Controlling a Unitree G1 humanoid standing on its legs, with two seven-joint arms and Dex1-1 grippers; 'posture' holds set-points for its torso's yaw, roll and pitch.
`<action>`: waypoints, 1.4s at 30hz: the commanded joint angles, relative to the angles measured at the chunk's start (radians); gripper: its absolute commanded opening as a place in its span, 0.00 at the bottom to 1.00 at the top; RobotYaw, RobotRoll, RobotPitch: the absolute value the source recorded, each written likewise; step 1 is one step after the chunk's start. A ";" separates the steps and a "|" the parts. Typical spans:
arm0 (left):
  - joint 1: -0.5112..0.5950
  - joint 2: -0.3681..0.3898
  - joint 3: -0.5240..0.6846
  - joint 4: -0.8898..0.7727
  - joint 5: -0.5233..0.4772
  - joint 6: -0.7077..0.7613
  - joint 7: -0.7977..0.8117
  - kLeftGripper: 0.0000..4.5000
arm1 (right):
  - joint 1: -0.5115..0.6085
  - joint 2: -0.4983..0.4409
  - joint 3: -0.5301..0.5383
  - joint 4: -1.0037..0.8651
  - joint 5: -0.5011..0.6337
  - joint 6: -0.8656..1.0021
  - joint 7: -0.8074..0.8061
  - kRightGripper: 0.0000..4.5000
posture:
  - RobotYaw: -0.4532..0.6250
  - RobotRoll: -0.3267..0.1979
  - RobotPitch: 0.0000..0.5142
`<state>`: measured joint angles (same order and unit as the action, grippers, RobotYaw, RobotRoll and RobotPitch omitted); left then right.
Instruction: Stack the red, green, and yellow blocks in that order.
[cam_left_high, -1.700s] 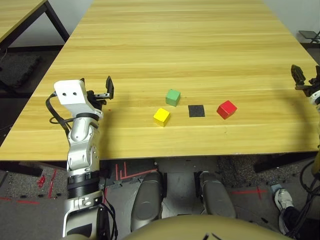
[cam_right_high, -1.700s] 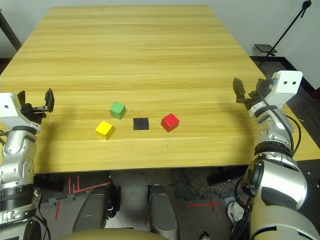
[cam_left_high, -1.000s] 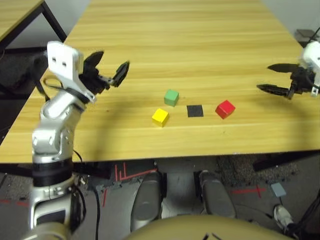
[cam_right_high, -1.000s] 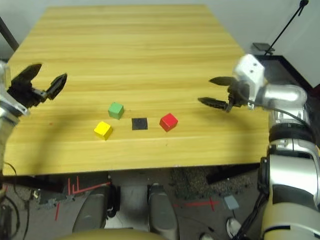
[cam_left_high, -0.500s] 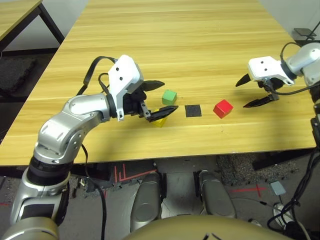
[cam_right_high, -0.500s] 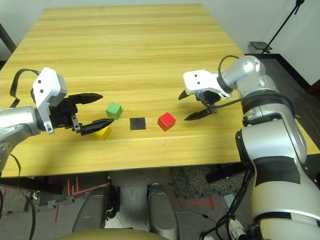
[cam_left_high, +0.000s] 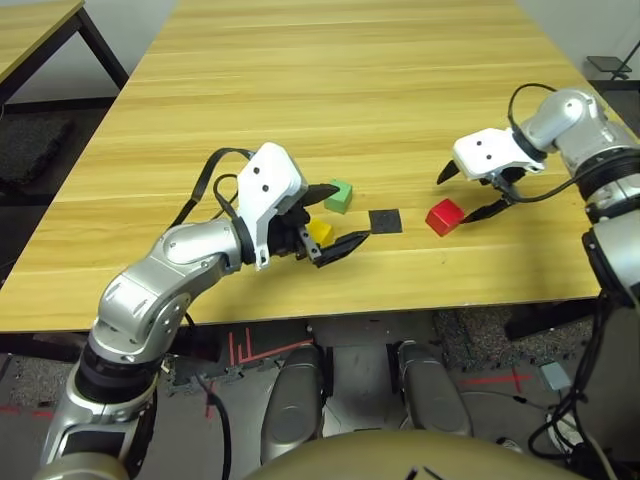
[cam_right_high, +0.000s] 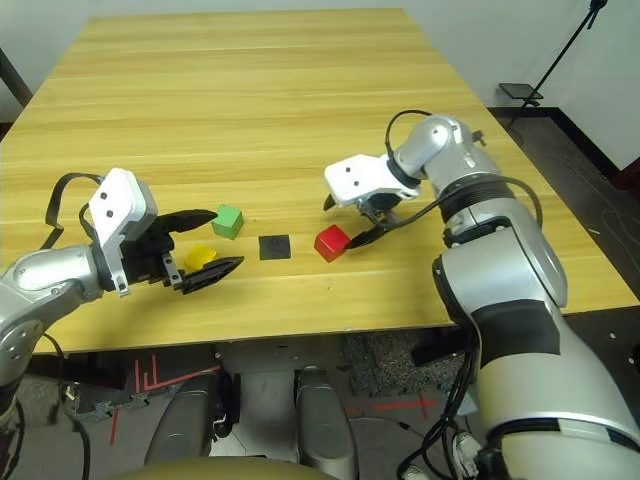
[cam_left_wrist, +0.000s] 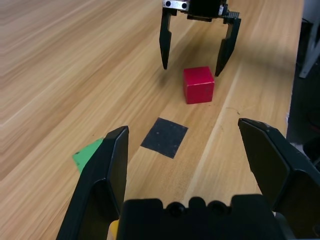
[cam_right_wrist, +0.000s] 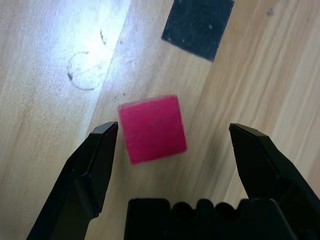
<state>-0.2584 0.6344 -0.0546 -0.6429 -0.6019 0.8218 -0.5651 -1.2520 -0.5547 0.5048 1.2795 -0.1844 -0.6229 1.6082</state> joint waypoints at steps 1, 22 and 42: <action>0.016 -0.010 -0.001 -0.024 0.002 0.014 0.021 1.00 | -0.002 0.005 -0.011 0.007 -0.035 -0.026 0.006 1.00 | 0.86 0.10 0.22; -0.002 -0.060 -0.017 -0.026 0.005 0.031 0.077 1.00 | 0.023 0.084 -0.161 -0.283 -0.005 0.440 -0.021 0.46 | 0.86 0.08 0.26; -0.085 -0.102 -0.049 0.057 0.068 0.017 0.072 1.00 | 0.233 0.046 0.016 -0.999 -0.103 1.110 -0.074 0.46 | 0.89 0.04 0.27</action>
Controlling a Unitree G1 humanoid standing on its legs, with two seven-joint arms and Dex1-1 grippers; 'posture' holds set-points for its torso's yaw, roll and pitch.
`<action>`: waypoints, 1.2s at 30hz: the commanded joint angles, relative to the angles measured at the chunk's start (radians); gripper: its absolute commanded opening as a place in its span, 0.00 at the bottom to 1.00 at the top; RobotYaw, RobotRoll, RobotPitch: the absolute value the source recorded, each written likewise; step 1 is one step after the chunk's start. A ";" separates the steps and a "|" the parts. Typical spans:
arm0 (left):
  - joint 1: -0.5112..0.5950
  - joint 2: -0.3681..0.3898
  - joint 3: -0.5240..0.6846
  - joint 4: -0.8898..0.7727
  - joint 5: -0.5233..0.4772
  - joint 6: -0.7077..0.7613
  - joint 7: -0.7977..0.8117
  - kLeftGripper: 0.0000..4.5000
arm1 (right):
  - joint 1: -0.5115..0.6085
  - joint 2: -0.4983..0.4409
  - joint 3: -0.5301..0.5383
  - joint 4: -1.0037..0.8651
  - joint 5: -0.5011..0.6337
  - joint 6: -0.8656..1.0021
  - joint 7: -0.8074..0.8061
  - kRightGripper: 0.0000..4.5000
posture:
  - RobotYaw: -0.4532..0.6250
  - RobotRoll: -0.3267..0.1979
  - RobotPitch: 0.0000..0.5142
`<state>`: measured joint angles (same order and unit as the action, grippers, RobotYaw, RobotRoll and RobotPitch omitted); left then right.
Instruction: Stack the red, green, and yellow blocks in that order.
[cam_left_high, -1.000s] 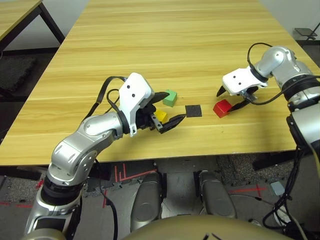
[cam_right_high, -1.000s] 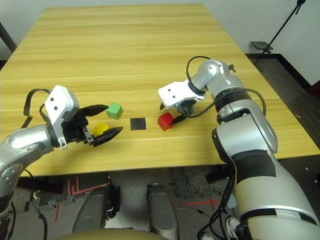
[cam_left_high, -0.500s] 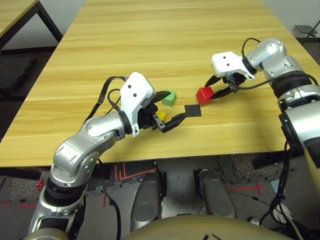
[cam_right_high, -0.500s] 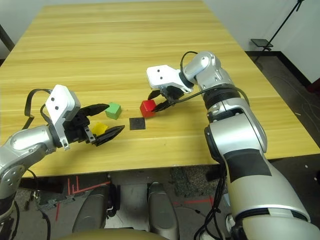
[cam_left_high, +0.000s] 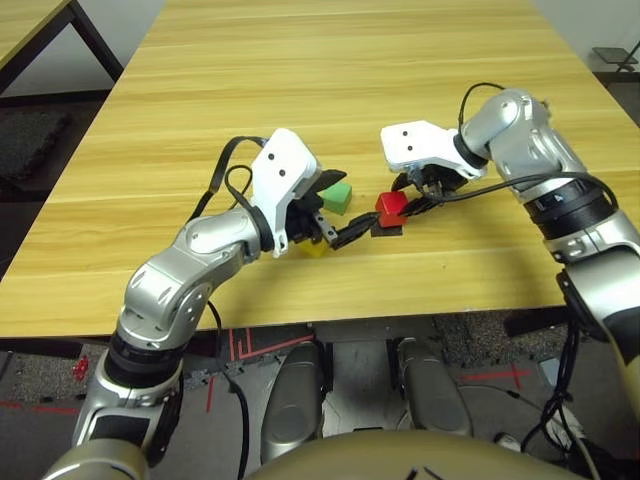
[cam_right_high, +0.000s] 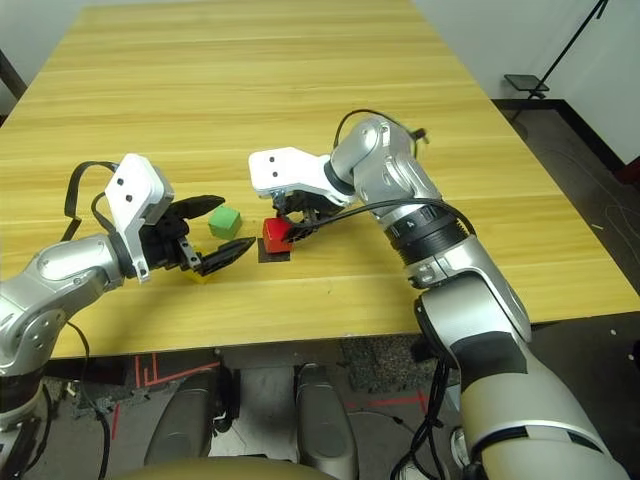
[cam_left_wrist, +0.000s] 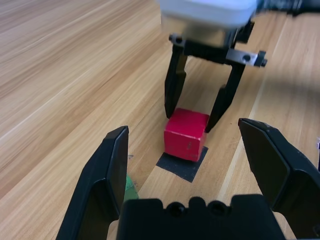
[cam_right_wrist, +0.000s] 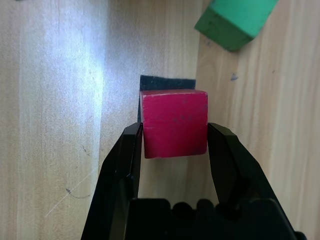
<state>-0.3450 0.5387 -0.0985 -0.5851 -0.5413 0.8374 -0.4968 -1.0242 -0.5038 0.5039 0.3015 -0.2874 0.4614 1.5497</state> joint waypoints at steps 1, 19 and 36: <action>0.005 -0.008 -0.005 -0.004 0.009 0.002 0.006 1.00 | 0.004 -0.004 0.019 -0.021 0.000 0.028 -0.018 0.46 | 0.89 0.04 0.28; 0.026 -0.026 0.011 -0.004 0.031 -0.014 0.044 1.00 | 0.015 0.009 0.041 -0.022 0.014 0.037 -0.061 0.76 | 0.90 0.04 0.30; -0.155 -0.115 0.006 0.248 0.097 0.254 0.204 1.00 | 0.078 -0.192 -0.415 0.177 0.355 0.011 -0.140 0.99 | 0.76 0.23 0.21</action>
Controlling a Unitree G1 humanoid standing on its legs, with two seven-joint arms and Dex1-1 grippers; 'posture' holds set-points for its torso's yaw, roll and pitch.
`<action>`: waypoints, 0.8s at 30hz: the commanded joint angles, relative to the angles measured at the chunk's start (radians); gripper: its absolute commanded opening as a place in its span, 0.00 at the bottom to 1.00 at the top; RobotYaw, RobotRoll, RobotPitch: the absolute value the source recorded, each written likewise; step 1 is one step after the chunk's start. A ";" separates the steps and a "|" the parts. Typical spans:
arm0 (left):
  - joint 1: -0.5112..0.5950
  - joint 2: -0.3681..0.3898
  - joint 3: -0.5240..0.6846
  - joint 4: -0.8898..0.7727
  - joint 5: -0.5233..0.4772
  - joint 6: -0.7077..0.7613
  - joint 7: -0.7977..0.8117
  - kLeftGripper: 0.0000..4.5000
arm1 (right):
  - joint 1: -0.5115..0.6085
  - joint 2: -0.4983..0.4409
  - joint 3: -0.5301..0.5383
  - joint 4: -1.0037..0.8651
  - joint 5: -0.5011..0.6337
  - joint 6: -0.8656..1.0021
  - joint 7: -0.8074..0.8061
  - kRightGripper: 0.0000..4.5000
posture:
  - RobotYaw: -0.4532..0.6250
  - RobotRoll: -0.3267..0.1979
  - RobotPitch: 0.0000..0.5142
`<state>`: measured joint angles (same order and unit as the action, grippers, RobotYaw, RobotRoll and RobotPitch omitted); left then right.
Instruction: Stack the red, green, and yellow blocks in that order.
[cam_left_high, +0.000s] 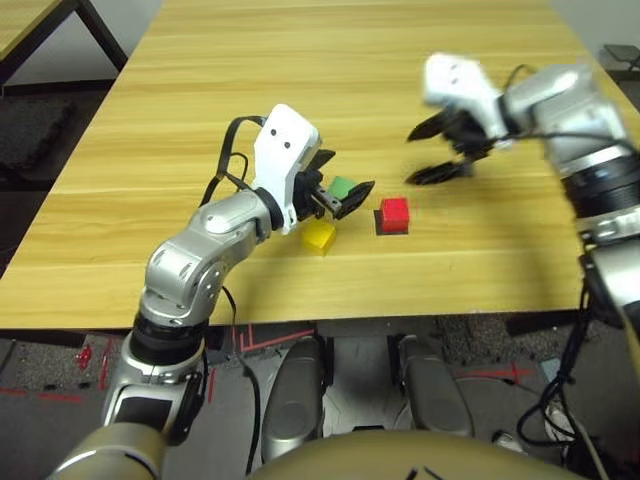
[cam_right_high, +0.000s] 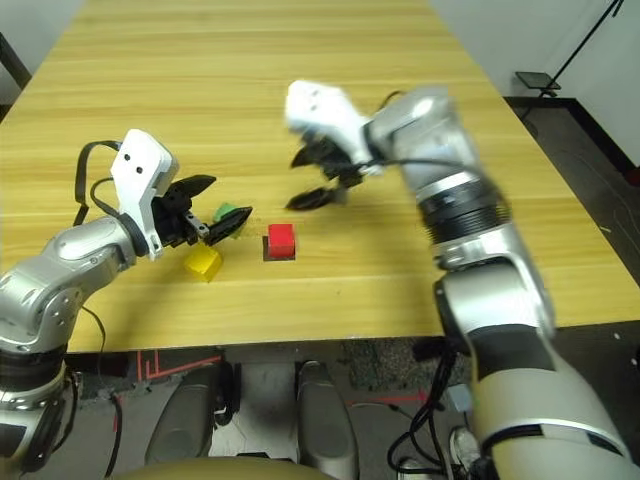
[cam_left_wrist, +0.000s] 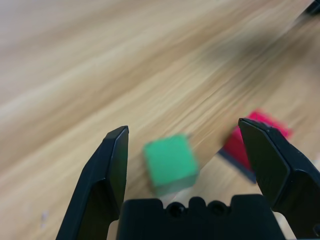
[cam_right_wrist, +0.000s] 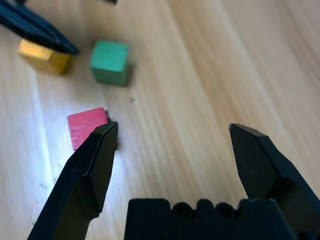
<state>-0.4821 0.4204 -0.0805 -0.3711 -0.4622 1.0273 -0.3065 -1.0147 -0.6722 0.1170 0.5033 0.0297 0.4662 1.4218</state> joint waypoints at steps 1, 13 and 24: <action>-0.032 0.004 -0.018 0.050 0.021 0.079 0.011 1.00 | 0.101 -0.027 -0.039 -0.061 0.046 0.022 -0.034 0.99 | 0.75 0.26 0.21; -0.155 -0.002 -0.165 0.232 0.094 0.082 -0.089 1.00 | 0.341 -0.008 -0.147 -0.433 0.205 0.280 -0.275 0.99 | 0.63 0.42 0.23; -0.148 -0.040 -0.219 0.326 0.198 0.059 -0.081 0.78 | 0.384 0.002 -0.160 -0.526 0.301 0.342 -0.386 1.00 | 0.62 0.48 0.24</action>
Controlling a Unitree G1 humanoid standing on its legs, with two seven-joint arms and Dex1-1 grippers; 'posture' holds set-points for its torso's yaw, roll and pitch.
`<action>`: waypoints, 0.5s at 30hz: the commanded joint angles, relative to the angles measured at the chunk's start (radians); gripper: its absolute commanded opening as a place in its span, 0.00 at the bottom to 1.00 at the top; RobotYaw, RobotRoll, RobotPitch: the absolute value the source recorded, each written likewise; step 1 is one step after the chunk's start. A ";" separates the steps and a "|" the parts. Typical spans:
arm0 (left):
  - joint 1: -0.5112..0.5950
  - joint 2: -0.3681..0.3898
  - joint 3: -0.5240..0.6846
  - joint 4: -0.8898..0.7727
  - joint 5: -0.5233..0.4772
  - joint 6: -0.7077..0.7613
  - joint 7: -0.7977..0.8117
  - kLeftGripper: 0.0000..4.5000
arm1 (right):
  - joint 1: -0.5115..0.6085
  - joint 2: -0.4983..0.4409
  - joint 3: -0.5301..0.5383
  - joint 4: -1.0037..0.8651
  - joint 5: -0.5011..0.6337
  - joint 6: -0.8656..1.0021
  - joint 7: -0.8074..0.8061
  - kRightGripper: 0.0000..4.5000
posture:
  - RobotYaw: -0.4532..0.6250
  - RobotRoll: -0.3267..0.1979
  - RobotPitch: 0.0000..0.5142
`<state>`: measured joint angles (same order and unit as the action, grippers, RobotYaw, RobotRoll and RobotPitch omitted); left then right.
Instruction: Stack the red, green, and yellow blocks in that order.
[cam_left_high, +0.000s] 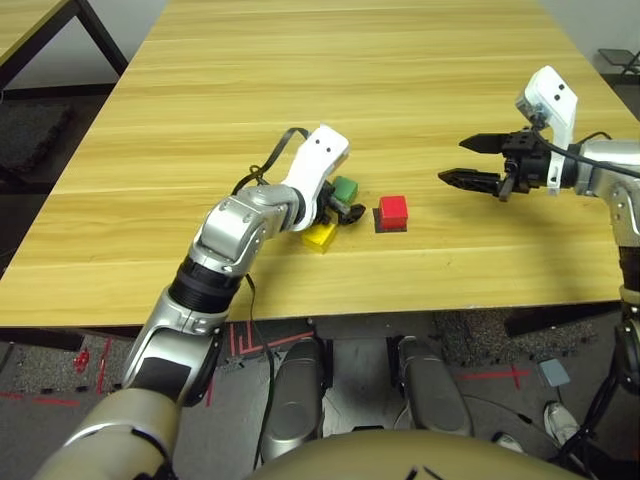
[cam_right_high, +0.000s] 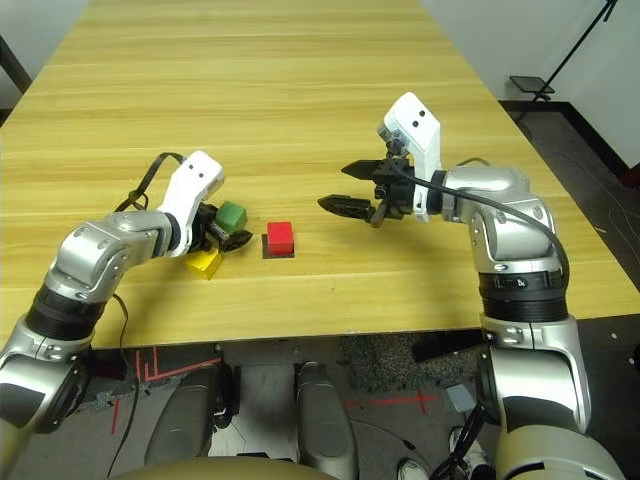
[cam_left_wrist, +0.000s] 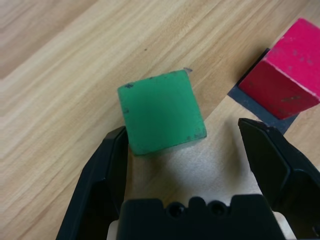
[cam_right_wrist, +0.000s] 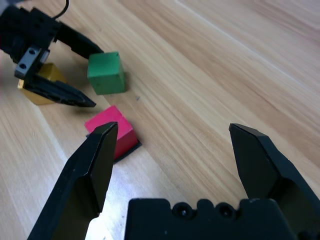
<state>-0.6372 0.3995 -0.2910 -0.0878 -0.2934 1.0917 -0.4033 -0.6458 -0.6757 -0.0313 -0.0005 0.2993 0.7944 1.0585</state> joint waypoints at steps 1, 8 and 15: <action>0.006 -0.026 -0.005 0.049 0.036 -0.009 0.020 0.71 | 0.014 0.006 -0.009 -0.020 0.035 0.012 -0.028 1.00 | 0.62 0.48 0.24; -0.021 -0.063 0.042 0.063 0.061 -0.033 0.034 0.45 | -0.003 0.009 0.015 0.006 0.052 -0.004 -0.050 1.00 | 0.65 0.48 0.23; -0.139 -0.010 0.053 0.020 0.033 -0.059 -0.080 0.45 | -0.009 -0.009 0.033 0.031 0.053 -0.031 -0.021 1.00 | 0.67 0.47 0.21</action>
<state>-0.7563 0.3819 -0.2475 -0.0426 -0.2498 1.0471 -0.4514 -0.6518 -0.6734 -0.0075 0.0229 0.3374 0.7782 1.0264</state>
